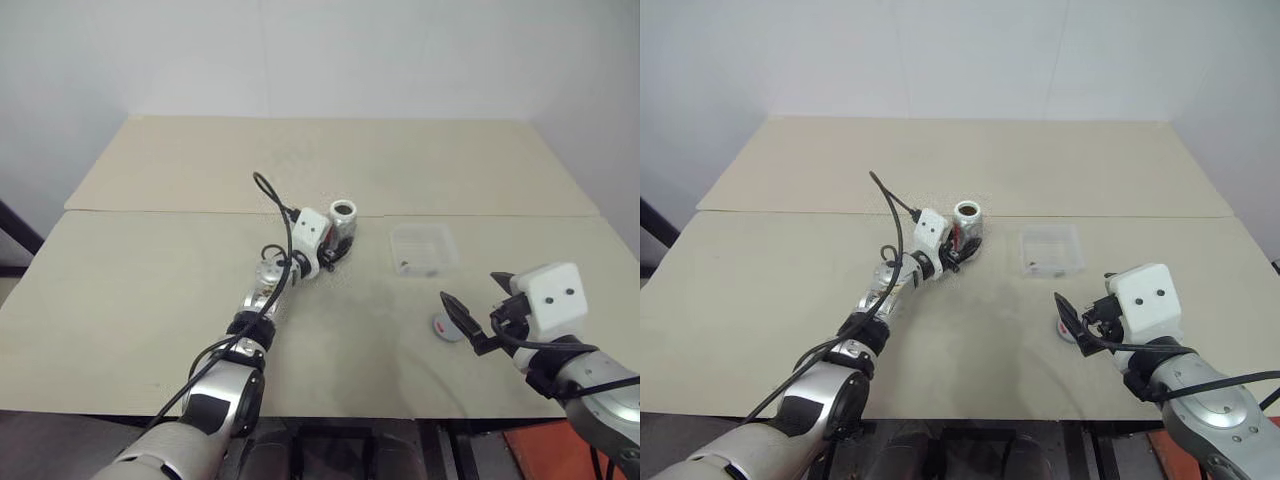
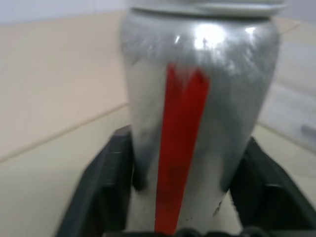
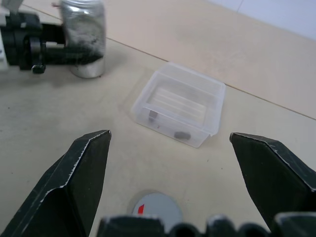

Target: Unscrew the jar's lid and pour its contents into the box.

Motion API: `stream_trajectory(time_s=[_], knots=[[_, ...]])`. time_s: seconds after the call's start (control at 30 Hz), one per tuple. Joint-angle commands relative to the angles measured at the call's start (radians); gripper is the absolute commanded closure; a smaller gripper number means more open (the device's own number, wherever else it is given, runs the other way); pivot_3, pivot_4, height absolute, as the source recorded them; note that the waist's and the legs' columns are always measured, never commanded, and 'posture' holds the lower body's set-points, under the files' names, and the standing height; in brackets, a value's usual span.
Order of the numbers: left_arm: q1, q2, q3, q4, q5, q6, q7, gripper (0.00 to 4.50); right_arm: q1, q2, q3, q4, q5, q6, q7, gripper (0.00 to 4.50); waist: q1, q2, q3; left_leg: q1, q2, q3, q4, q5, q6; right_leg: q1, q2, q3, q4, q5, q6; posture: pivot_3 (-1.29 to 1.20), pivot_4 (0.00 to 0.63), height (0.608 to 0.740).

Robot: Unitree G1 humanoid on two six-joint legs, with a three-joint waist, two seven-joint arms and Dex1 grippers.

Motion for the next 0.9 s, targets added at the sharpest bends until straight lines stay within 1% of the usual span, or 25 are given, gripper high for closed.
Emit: stream_trajectory(time_s=[0.03, 0.07, 0.1, 0.2, 0.3, 0.37, 0.5, 0.6, 0.7, 0.77, 0.83, 0.9], knots=[[0.017, 0.004, -0.027, -0.045, 0.003, -0.045, -0.009, 0.45, -0.012, 0.01, -0.002, -0.011, -0.028, 0.003, 0.013, 0.0, 0.0, 0.0, 0.0, 0.0, 0.0, 0.0, 0.0, 0.0, 0.0, 0.0, 0.0, 0.0, 0.0, 0.0, 0.0, 0.0, 0.15, 0.74], [0.021, 0.005, -0.03, -0.05, 0.003, -0.047, -0.009, 0.14, -0.013, 0.012, -0.002, -0.01, -0.032, 0.004, 0.017, 0.0, 0.001, 0.0, 0.0, 0.0, 0.0, 0.0, 0.0, 0.0, 0.0, 0.0, 0.0, 0.0, 0.0, 0.0, 0.0, 0.0, 0.15, 0.74], [0.026, 0.003, -0.029, -0.061, -0.005, -0.043, -0.011, 0.06, -0.014, 0.014, 0.0, -0.009, -0.037, 0.004, 0.021, 0.0, 0.002, 0.0, 0.0, 0.0, 0.0, 0.0, 0.0, 0.0, 0.0, 0.0, 0.0, 0.0, 0.0, 0.0, 0.0, 0.0, 0.15, 0.74], [0.048, 0.003, -0.032, -0.104, -0.019, -0.03, -0.014, 0.06, -0.016, 0.019, 0.004, -0.007, -0.052, 0.005, 0.031, 0.0, 0.0, 0.0, 0.0, 0.0, 0.0, 0.0, 0.0, 0.0, 0.0, 0.0, 0.0, 0.0, 0.0, 0.0, 0.0, 0.0, 0.15, 0.74], [0.105, 0.006, -0.03, -0.205, -0.039, 0.009, -0.017, 0.06, -0.022, 0.025, 0.009, -0.003, -0.066, 0.006, 0.044, 0.0, -0.001, 0.0, 0.0, 0.0, 0.0, 0.0, 0.0, 0.0, 0.0, 0.0, 0.0, 0.0, 0.0, 0.0, 0.0, 0.0, 0.15, 0.74], [0.162, 0.018, -0.035, -0.306, -0.05, 0.046, -0.026, 0.06, -0.027, 0.026, 0.01, -0.002, -0.07, 0.007, 0.056, 0.0, -0.002, 0.0, 0.0, 0.0, 0.0, 0.0, 0.0, 0.0, 0.0, 0.0, 0.0, 0.0, 0.0, 0.0, 0.0, 0.0, 0.15, 0.74], [0.321, 0.073, -0.056, -0.595, -0.075, 0.16, -0.057, 0.06, -0.033, 0.018, 0.003, 0.0, -0.074, 0.009, 0.088, 0.0, -0.006, 0.001, 0.0, 0.0, 0.001, 0.0, -0.001, 0.0, 0.0, 0.0, 0.0, 0.001, 0.0, 0.0, 0.0, 0.0, 0.15, 0.74], [0.433, 0.145, -0.065, -0.812, -0.088, 0.257, -0.075, 0.06, -0.035, 0.011, -0.01, 0.01, -0.076, 0.01, 0.12, 0.0, -0.004, 0.001, 0.0, 0.001, 0.001, 0.0, 0.0, 0.0, 0.0, 0.0, 0.0, 0.001, -0.001, 0.0, 0.0, 0.0, 0.15, 0.74], [0.521, 0.238, -0.063, -0.991, -0.114, 0.331, -0.117, 0.06, -0.029, -0.007, -0.026, 0.021, -0.084, 0.005, 0.174, 0.0, -0.001, 0.002, -0.001, 0.002, 0.002, -0.001, 0.0, 0.0, 0.0, 0.001, 0.0, 0.002, -0.002, 0.0, 0.0, 0.0, 0.15, 0.74], [0.579, 0.313, -0.007, -1.09, -0.237, 0.355, -0.222, 0.06, -0.017, -0.033, -0.042, 0.039, -0.094, -0.009, 0.235, 0.0, -0.001, 0.002, -0.001, 0.002, 0.002, -0.001, 0.0, 0.0, -0.001, 0.001, 0.0, 0.002, -0.002, 0.0, 0.0, 0.0, 0.15, 0.74], [0.611, 0.383, 0.063, -1.172, -0.386, 0.442, -0.302, 0.06, 0.001, -0.06, -0.067, 0.061, -0.103, -0.03, 0.306, 0.0, -0.003, 0.002, -0.001, 0.003, 0.002, -0.001, 0.0, 0.0, -0.001, 0.001, 0.0, 0.003, -0.002, 0.0, 0.0, 0.0, 0.15, 0.74], [0.643, 0.445, 0.108, -1.234, -0.472, 0.479, -0.35, 0.06, 0.024, -0.081, -0.1, 0.084, -0.108, -0.06, 0.384, 0.0, -0.002, 0.003, -0.001, 0.003, 0.003, -0.001, 0.0, 0.0, -0.001, 0.001, 0.0, 0.003, -0.003, 0.0, -0.001, 0.0, 0.15, 0.74]])
